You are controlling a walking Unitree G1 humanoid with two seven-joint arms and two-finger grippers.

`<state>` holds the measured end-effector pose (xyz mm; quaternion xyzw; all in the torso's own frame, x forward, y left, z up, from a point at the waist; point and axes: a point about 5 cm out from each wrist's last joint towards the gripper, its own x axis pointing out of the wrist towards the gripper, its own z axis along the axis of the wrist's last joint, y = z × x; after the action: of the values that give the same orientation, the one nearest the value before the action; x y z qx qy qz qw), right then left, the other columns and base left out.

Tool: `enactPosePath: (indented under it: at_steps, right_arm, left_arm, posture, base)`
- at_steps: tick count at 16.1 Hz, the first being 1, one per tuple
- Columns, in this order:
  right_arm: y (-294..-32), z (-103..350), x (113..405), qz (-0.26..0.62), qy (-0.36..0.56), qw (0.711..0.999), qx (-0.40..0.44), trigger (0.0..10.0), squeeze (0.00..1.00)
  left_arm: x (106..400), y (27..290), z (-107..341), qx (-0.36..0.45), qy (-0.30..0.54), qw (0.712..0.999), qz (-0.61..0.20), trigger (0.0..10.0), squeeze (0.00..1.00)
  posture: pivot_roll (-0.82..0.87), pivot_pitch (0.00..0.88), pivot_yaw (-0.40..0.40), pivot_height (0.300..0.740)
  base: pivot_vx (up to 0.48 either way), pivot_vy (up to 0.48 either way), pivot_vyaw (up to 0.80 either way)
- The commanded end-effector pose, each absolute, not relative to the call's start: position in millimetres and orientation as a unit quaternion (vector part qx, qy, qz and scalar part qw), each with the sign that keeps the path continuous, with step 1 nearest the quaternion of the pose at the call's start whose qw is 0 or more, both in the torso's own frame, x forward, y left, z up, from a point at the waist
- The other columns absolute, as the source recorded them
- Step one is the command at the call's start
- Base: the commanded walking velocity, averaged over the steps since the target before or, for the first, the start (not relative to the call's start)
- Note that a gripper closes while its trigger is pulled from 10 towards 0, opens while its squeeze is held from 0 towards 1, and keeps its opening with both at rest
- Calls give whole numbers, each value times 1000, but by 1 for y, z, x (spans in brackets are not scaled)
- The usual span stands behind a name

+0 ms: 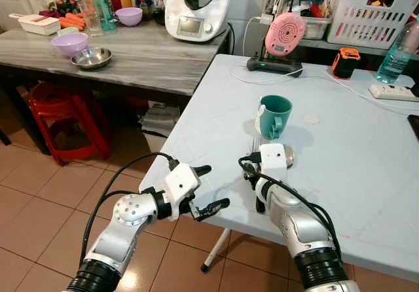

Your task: Setting the table

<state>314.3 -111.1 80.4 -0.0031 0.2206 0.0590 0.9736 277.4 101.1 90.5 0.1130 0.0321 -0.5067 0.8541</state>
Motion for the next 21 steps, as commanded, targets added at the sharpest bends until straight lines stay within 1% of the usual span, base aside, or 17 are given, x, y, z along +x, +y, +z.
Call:
enactPosePath:
  at_steps: [1, 11, 13, 15, 18, 19, 21]
  right_arm:
    - [-129, 57, 304, 19, 274, 961, -14, 0, 0]
    - [-131, 51, 301, 9, 282, 959, -1, 0, 0]
    - [-133, 55, 303, -1, 271, 962, 19, 0, 0]
    - [-134, 66, 307, -5, 244, 969, 35, 0, 0]
    - [-140, 91, 308, -22, 181, 982, 51, 0, 0]
    - [-141, 94, 307, -26, 174, 983, 57, 0, 0]
    - [-147, 103, 304, -47, 142, 987, 62, 0, 0]
  left_arm:
    - [281, 105, 93, 127, 30, 855, -503, 10000, 0]
    - [279, 102, 91, 129, 31, 847, -514, 10000, 0]
    - [279, 101, 91, 122, 28, 851, -510, 10000, 0]
    - [286, 104, 96, 102, 19, 870, -482, 10000, 0]
    - [309, 125, 108, 71, -8, 933, -352, 10000, 0]
    - [312, 128, 108, 63, -7, 940, -335, 10000, 0]
    - [317, 141, 109, 58, -13, 963, -264, 10000, 0]
  posture:
    - [-106, 0, 17, 740]
    - [-104, 0, 22, 740]
    - [-107, 0, 25, 740]
    - [-107, 0, 25, 740]
    - [-105, 0, 26, 740]
    - [-105, 0, 23, 740]
    - [-105, 0, 23, 740]
  base:
    - [0, 0, 0]
    - [0, 0, 0]
    - [0, 0, 0]
    - [0, 0, 0]
    - [0, 0, 0]
    - [0, 0, 0]
    - [0, 0, 0]
